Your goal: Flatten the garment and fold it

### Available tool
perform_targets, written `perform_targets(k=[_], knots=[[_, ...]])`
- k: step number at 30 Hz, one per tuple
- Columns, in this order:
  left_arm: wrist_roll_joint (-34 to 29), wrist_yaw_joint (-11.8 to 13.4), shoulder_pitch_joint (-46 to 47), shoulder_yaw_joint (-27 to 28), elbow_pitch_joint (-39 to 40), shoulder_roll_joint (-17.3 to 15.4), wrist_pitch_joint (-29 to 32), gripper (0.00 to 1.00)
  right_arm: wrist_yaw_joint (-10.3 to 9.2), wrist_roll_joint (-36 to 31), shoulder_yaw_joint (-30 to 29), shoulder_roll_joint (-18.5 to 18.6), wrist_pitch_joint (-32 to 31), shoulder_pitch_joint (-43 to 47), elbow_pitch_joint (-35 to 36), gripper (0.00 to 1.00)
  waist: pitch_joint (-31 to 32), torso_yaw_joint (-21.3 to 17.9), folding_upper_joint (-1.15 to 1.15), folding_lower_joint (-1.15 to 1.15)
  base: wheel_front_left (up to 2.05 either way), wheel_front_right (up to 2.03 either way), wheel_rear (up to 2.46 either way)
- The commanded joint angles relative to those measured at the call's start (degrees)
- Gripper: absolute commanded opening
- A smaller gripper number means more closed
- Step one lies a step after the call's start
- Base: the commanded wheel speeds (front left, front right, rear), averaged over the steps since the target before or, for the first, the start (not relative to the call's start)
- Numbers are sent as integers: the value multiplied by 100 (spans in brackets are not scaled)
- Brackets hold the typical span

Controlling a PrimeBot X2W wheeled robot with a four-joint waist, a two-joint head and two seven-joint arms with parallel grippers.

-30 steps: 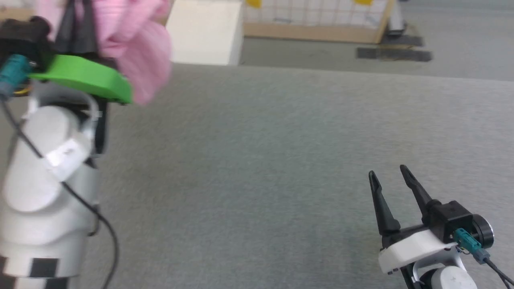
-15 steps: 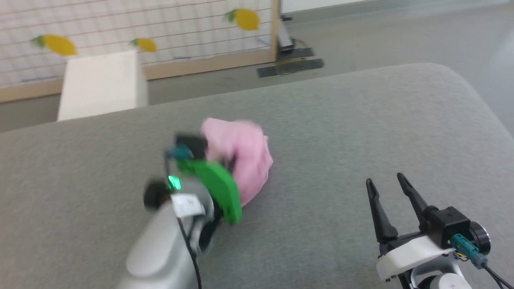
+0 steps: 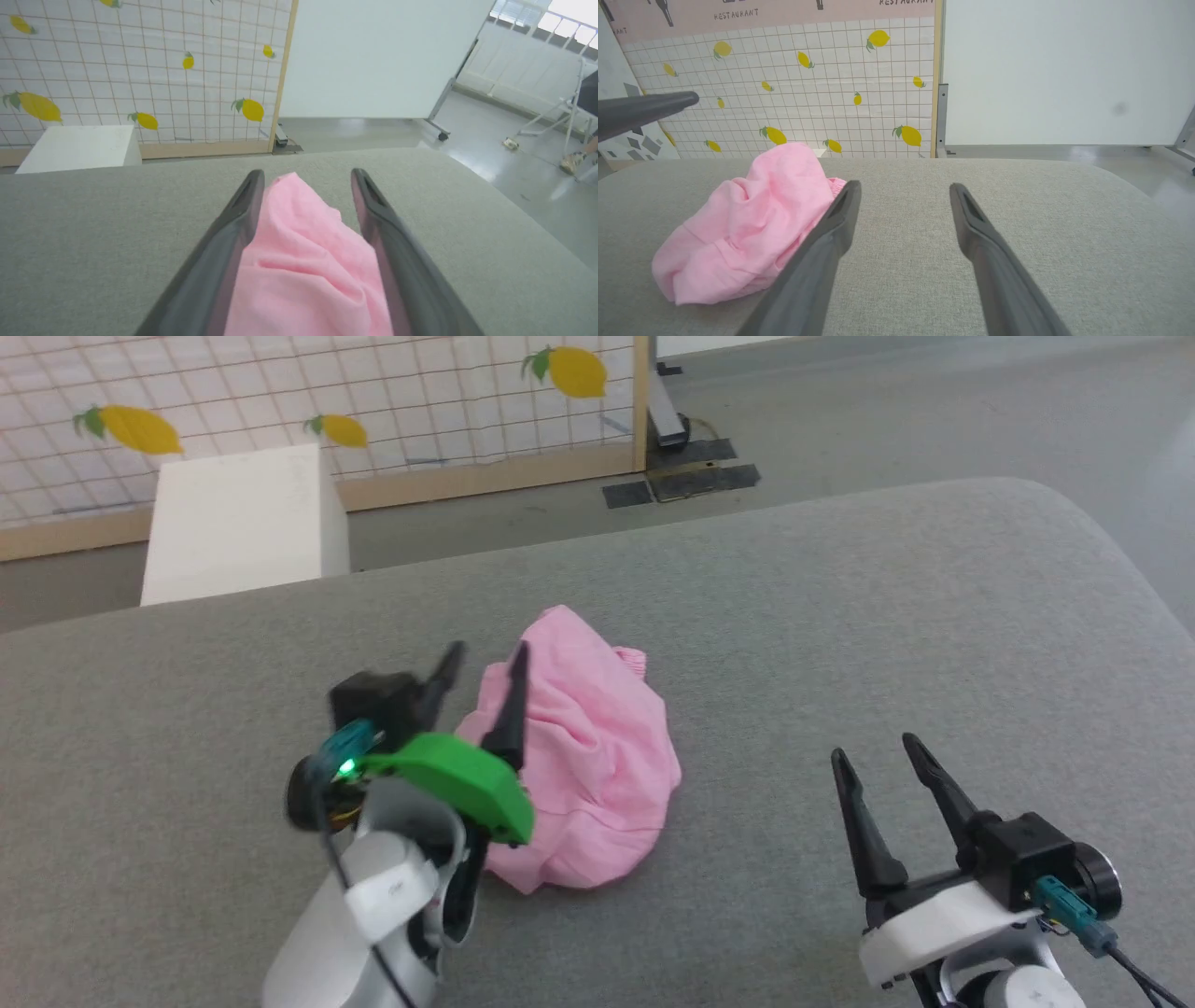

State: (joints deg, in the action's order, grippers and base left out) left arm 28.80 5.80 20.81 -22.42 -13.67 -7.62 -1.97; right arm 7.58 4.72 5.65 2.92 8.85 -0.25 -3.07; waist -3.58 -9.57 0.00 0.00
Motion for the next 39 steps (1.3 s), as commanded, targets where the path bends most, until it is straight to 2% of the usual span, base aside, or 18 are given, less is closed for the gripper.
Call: perform_targets(k=[1,4,8,11,19,21,22,23,24,26,27,31,34,36,39], knots=[[-103,77,-270,106,94,-91,-385,100,-9,-68,65,-4,15,-158,36,100,-38,241,0,0,0,0,0],[-286,171,-581,291,237,-264,-1037,100,-9,-198,341,-4,-65,-357,100,100,-47,402,0,0,0,0,0],[-436,236,-996,569,420,-386,-1271,100,-9,-319,866,-4,-248,-783,91,100,-92,608,0,0,0,0,0],[-559,235,-1204,803,616,-360,-1297,100,-9,-389,1396,-4,-586,-1179,-99,100,-162,788,0,0,0,0,0],[-920,-8,-1522,1352,929,43,-1301,100,-9,1,2902,153,-2591,-2257,-1410,100,-342,1284,0,0,0,0,0],[-984,-100,-1533,1427,930,133,-1301,100,-9,119,3147,195,-3048,-2447,-1689,100,-384,1387,0,0,0,0,0],[-1069,-227,-1534,1518,887,243,-1302,100,-9,149,3391,272,-3636,-2653,-2062,100,-419,1516,0,0,0,0,0],[-1093,-262,-1532,1537,871,268,-1302,100,-9,166,3417,280,-3762,-2685,-2141,100,-425,1546,0,0,0,0,0],[-1121,-298,-1531,1564,854,297,-1302,100,-9,196,3418,277,-3898,-2709,-2219,95,-426,1579,0,0,0,0,0],[-1160,-356,-1539,1616,824,340,-1302,100,-9,202,3382,264,-4056,-2739,-2290,20,-418,1609,0,0,0,0,0],[-1177,-379,-1543,1640,809,355,-1302,100,-9,202,3377,259,-4069,-2748,-2289,0,-408,1614,0,0,0,0,0],[-1241,-467,-1600,1717,715,405,-1302,100,-9,302,3215,217,-3870,-2711,-2180,0,-292,1588,0,0,0,0,0],[-1279,-509,-1660,1763,662,428,-1302,100,-9,398,2918,159,-3450,-2668,-1973,0,-159,1532,0,0,0,0,0],[-1297,-536,-1694,1789,648,438,-1302,100,-9,451,2601,118,-3132,-2623,-1785,0,-80,1487,0,0,0,0,0],[-1341,-563,-1714,1835,675,447,-1302,100,-9,390,1760,65,-2701,-2453,-1431,0,3,1419,0,0,0,0,0]])
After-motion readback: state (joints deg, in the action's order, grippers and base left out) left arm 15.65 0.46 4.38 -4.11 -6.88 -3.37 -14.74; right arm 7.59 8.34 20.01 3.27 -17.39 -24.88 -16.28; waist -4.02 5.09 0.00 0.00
